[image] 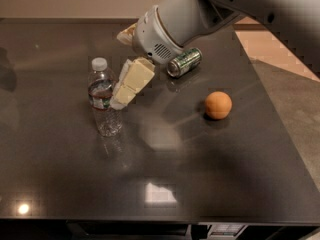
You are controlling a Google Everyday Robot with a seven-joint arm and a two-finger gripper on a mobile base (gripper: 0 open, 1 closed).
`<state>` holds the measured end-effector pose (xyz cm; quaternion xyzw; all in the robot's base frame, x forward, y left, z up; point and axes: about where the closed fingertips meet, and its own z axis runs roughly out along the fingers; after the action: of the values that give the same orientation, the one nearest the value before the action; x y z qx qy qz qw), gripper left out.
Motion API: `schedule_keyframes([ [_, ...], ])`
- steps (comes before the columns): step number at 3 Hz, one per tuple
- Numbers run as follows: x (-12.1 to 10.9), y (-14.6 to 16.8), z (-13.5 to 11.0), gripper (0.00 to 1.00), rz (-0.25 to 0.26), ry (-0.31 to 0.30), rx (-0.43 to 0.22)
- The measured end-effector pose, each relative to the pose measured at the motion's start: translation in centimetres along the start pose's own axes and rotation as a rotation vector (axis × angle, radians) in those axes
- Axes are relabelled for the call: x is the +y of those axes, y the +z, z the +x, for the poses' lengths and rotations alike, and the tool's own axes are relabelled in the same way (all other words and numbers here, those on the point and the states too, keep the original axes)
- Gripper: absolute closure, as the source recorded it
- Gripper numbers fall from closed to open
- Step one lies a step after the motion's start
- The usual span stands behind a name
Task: Knock water bottle over
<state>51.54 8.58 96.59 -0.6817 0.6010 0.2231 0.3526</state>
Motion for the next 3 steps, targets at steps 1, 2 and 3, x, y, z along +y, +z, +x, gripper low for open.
schedule_keyframes([
  [1,1.0,1.6,-0.5,0.0,-0.039,-0.016,-0.001],
  [2,1.8,2.8,-1.0,0.0,-0.073,-0.028,0.0],
  [3,2.2,3.7,-1.1,0.17,-0.095,-0.019,-0.001],
])
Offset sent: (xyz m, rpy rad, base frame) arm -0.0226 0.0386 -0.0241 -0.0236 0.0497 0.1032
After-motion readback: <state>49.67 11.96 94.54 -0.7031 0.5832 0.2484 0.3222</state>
